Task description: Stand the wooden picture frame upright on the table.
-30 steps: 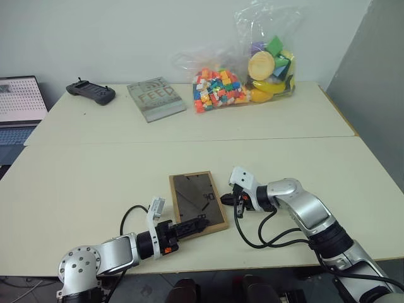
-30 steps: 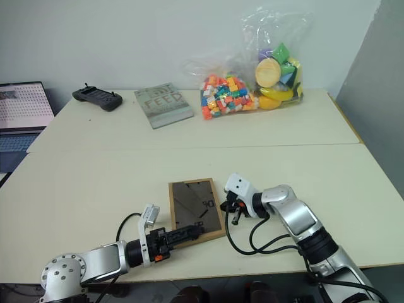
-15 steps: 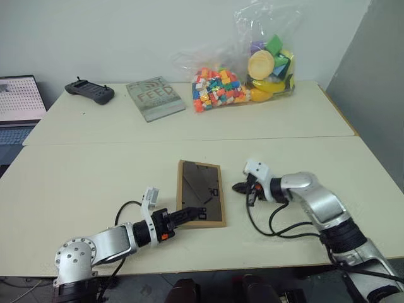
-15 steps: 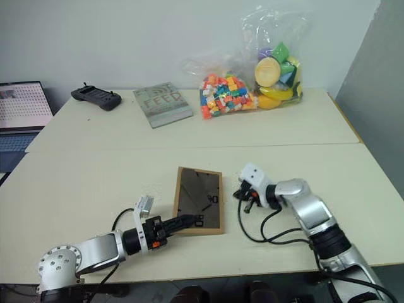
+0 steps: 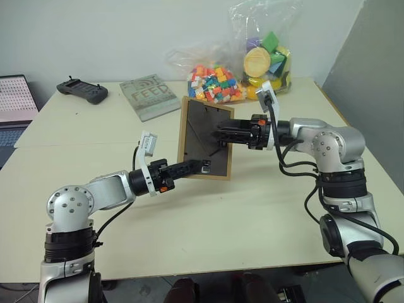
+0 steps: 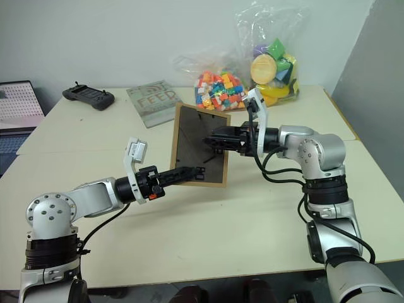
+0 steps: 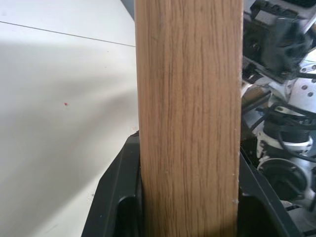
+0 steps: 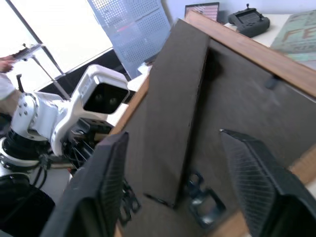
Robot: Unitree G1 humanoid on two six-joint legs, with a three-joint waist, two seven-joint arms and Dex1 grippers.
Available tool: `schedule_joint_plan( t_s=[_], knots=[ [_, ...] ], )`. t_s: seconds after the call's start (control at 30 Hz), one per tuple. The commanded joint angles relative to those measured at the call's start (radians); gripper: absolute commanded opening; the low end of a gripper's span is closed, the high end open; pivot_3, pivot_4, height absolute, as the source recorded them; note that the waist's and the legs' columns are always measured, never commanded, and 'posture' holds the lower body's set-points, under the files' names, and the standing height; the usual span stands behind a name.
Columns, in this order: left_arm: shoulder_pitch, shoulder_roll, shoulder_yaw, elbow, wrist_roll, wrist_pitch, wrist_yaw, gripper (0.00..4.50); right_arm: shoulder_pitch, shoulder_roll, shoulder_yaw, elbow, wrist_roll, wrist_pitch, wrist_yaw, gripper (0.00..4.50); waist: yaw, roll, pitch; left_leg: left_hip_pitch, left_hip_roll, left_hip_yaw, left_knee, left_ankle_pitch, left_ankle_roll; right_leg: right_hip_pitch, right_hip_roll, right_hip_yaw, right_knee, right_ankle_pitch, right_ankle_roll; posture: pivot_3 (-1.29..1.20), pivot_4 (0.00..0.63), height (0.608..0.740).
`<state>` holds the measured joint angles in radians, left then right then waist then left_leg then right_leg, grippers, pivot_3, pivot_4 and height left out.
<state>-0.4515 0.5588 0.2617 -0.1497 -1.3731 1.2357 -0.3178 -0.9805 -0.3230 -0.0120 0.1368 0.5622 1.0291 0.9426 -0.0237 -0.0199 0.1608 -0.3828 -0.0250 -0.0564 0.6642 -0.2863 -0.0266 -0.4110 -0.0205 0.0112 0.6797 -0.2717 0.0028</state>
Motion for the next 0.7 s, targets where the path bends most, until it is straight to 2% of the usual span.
schedule_joint_plan(
  t_s=[0.03, 0.07, 0.1, 0.3, 0.57, 0.7],
  knots=[
    [-0.044, 0.003, 0.000, -0.046, -0.011, -0.030, -0.049, 1.30, -0.067, 0.052, 0.049, 0.030, -0.026, -0.089, -0.014, 4.10, -0.004, 0.000, 0.000, 0.000, 0.000, 0.000, 0.000, 0.000, 0.000, 0.000, 0.000, 0.000, 0.000, 0.000, 0.000, 0.00, 0.150, 0.740],
    [-0.046, 0.001, 0.001, -0.044, -0.006, -0.032, -0.048, 1.30, -0.073, 0.062, 0.056, 0.033, -0.021, -0.097, -0.003, 4.39, -0.004, 0.000, 0.000, 0.000, 0.000, 0.000, 0.000, 0.000, 0.000, -0.001, 0.000, 0.000, 0.001, 0.000, 0.000, 0.00, 0.150, 0.740],
    [-0.046, 0.001, 0.002, -0.042, -0.002, -0.032, -0.048, 1.30, -0.078, 0.073, 0.058, 0.025, -0.004, -0.098, 0.011, 4.48, -0.005, 0.000, 0.000, 0.000, 0.000, 0.000, 0.000, 0.000, 0.000, -0.001, 0.000, 0.000, 0.000, 0.000, 0.000, 0.00, 0.150, 0.740],
    [-0.022, -0.002, 0.019, -0.052, 0.001, -0.041, -0.034, 1.30, -0.053, 0.076, 0.060, -0.068, 0.084, -0.068, 0.095, 4.48, -0.003, 0.000, 0.000, -0.001, 0.000, 0.000, 0.000, 0.000, 0.000, -0.001, 0.000, 0.000, 0.000, 0.000, 0.000, 0.00, 0.150, 0.740],
    [0.059, -0.014, 0.038, -0.054, -0.046, -0.031, 0.032, 1.30, 0.054, -0.083, 0.020, -0.192, 0.190, 0.035, 0.163, 4.48, -0.005, 0.000, 0.000, -0.002, 0.000, -0.001, 0.000, -0.002, 0.003, -0.002, 0.000, 0.000, 0.000, 0.000, 0.000, 0.00, 0.150, 0.740],
    [0.072, -0.014, 0.039, -0.032, -0.160, -0.011, 0.101, 1.30, 0.121, -0.190, -0.007, -0.208, 0.124, -0.020, 0.104, 4.48, -0.002, 0.000, 0.000, -0.002, 0.000, -0.001, 0.000, -0.002, 0.004, -0.002, 0.000, 0.000, 0.000, 0.000, 0.000, 0.00, 0.150, 0.740]
  ],
)
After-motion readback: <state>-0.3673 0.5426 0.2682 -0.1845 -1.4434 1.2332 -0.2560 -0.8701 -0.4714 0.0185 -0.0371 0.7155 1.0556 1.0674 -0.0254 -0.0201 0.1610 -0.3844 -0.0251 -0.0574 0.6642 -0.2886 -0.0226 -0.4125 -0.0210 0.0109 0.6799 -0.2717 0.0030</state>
